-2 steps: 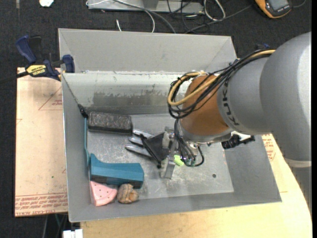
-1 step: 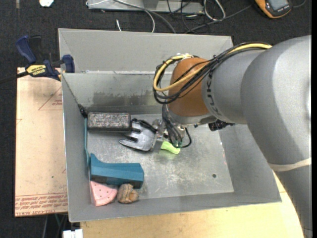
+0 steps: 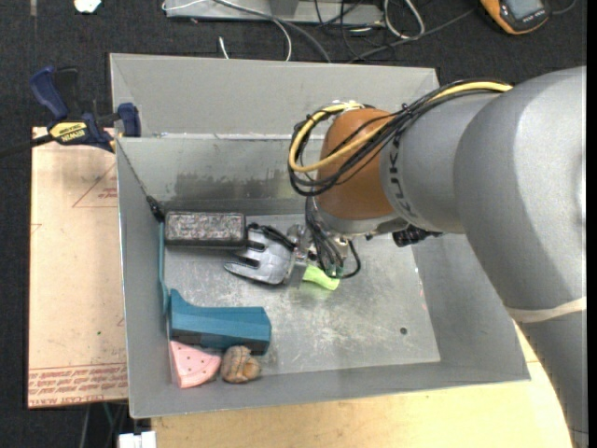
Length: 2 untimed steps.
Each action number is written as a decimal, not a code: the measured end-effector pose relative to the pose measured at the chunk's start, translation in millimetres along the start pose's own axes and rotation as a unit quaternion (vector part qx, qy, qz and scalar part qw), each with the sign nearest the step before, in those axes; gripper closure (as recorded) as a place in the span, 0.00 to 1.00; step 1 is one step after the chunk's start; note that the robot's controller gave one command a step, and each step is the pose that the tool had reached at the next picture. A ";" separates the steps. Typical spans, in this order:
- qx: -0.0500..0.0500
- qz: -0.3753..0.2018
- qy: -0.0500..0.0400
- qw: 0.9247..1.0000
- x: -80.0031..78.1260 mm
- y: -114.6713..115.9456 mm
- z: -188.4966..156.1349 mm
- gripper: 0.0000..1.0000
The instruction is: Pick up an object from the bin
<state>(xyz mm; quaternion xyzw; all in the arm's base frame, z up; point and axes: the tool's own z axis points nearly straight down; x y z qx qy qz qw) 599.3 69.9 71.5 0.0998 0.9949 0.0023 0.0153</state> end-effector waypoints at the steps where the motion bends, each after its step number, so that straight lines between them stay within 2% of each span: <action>1: 0.001 -0.016 0.002 1.000 -5.3 0.2 -61.7 1.00; 2: 0.001 -0.017 0.004 1.000 -8.8 -1.5 -136.3 1.00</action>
Offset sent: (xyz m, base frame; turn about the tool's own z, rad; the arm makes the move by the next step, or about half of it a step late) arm 0.0043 -0.0069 0.1830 -0.0318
